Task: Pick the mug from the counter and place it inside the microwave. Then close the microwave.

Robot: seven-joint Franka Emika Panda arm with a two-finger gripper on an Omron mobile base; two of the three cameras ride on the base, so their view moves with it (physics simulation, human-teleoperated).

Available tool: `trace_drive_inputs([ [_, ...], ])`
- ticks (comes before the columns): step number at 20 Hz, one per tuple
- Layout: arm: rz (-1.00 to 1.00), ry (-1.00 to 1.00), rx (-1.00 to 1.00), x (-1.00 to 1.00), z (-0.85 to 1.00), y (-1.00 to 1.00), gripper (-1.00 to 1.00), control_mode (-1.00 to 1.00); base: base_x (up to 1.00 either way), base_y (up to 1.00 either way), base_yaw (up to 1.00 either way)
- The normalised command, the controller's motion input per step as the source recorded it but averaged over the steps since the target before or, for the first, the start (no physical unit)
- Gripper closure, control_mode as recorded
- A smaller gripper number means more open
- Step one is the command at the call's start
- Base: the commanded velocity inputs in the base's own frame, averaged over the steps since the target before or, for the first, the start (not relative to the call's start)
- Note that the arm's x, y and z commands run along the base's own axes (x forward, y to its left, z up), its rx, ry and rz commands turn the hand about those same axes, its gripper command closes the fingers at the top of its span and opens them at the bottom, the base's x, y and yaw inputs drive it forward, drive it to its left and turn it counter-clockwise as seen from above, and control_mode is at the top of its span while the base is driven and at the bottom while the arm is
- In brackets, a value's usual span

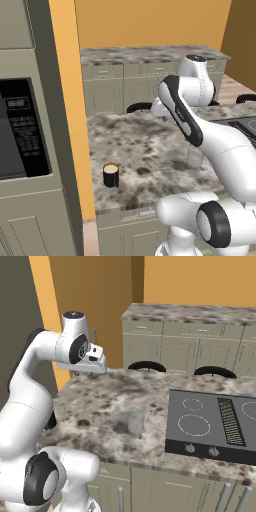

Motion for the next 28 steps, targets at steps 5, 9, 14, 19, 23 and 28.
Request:
trace_drive_inputs([
  [5,0.0,0.01,0.04,-0.45,-0.02,0.0,-1.0,-1.0,0.0,0.0,0.0],
  [9,0.11,0.0,0.12,-0.44,-0.4,0.02,-1.0,-1.0,0.0,0.0,0.0],
  [14,0.06,0.14,0.0,-0.27,-0.17,0.43,-1.0,-1.0,0.0,0.0,0.0],
  [19,0.03,0.16,-0.06,-0.06,-0.05,0.6,-1.0,-1.0,0.0,0.0,0.0],
  [23,0.0,0.04,0.0,0.0,-0.34,0.31,-1.0,-1.0,0.0,0.0,0.0],
  [28,0.0,0.02,-0.01,0.0,-0.46,0.4,-1.0,-1.0,0.0,0.0,0.0],
])
